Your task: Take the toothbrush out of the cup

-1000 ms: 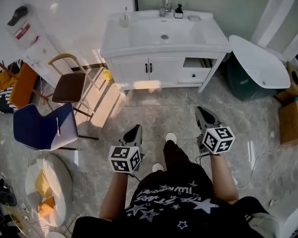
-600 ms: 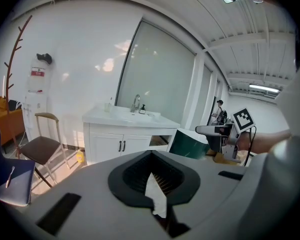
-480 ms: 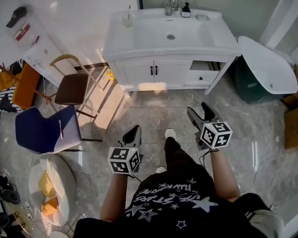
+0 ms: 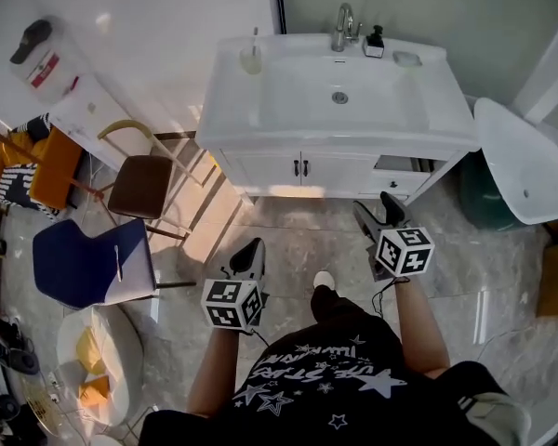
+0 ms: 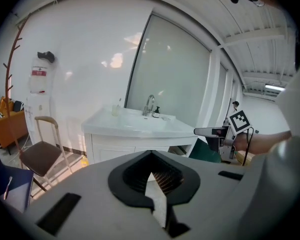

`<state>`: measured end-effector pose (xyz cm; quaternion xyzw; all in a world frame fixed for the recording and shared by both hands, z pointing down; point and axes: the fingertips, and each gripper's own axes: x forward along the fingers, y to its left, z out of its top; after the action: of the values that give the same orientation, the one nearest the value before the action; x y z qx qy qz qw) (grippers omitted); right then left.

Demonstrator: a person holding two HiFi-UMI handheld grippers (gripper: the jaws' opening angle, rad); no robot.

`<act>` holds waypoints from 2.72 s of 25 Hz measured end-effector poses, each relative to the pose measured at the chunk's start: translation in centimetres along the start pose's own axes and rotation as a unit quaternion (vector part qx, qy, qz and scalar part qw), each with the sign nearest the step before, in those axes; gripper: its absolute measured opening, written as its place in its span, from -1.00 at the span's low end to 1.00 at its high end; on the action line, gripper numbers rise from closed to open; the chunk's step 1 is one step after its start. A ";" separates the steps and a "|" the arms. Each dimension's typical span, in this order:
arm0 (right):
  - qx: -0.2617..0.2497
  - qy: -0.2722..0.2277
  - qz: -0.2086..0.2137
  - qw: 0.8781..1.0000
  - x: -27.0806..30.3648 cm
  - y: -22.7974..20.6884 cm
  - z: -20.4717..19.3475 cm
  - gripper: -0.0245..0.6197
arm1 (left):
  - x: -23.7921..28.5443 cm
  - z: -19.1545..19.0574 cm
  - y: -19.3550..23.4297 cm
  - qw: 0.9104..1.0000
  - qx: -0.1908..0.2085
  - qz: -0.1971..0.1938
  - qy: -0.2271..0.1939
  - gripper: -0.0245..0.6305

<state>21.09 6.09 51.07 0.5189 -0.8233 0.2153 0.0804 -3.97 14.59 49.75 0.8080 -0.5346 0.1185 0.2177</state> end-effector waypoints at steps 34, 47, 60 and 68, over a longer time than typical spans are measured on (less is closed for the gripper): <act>-0.033 0.016 0.049 0.998 26.4 -6.2 13.3 0.03 | 21.2 15.3 15.0 0.997 -0.029 0.062 -0.047 -0.88; -0.029 0.027 0.079 0.996 42.9 -2.0 20.1 0.03 | 29.8 23.1 27.0 0.997 -0.033 0.056 -0.051 -0.88; -0.028 0.058 0.142 0.988 56.6 2.9 24.5 0.03 | 35.7 28.6 34.9 0.997 -0.027 0.029 -0.063 -0.88; 0.022 0.076 0.154 0.985 62.1 3.0 24.4 -0.11 | 39.1 29.5 37.6 0.997 -0.035 0.023 -0.057 -0.88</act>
<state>-7.18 -54.44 50.52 0.3699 -0.8799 0.2818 0.0977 -23.91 -43.82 48.92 0.7929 -0.5682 0.0582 0.2124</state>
